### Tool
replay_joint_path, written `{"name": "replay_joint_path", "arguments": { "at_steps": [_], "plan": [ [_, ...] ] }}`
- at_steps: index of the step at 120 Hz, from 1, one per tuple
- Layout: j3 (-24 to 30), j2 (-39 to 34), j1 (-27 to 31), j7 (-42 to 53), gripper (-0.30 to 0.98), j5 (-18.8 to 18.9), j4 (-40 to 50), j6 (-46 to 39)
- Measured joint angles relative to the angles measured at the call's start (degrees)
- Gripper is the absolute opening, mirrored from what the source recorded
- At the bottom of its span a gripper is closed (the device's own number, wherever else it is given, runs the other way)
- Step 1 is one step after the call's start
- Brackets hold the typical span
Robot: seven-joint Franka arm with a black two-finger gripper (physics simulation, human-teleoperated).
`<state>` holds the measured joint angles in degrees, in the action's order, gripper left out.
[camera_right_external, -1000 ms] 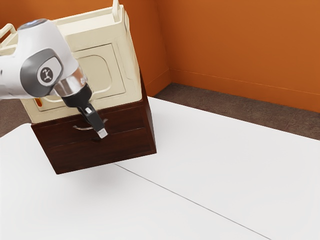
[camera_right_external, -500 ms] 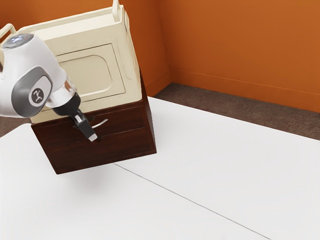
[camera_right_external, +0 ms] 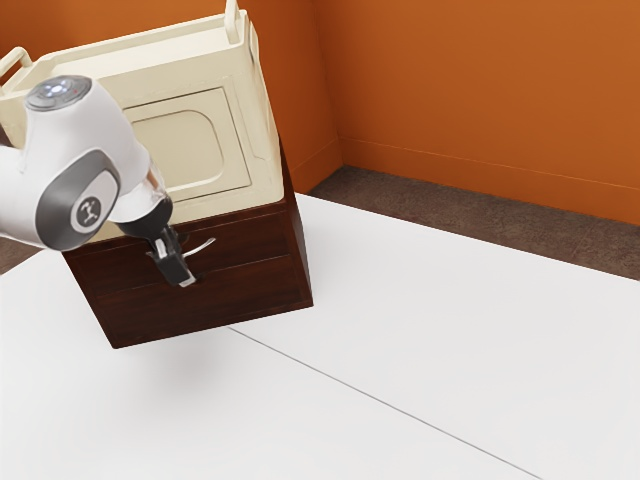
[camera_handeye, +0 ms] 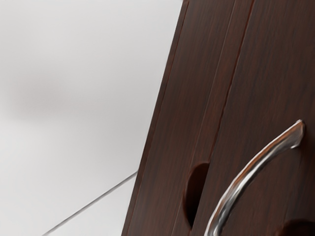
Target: Pull the drawer handle with one arm to open the drawer
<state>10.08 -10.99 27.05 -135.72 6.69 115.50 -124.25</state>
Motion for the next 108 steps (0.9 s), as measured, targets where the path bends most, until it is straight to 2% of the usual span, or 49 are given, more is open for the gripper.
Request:
{"name": "replay_joint_path", "arguments": {
  "at_steps": [108],
  "plan": [
    [2.0, 2.0, -0.1, 4.4, 0.62, -1.3, -0.3, 1.8]
  ]
}}
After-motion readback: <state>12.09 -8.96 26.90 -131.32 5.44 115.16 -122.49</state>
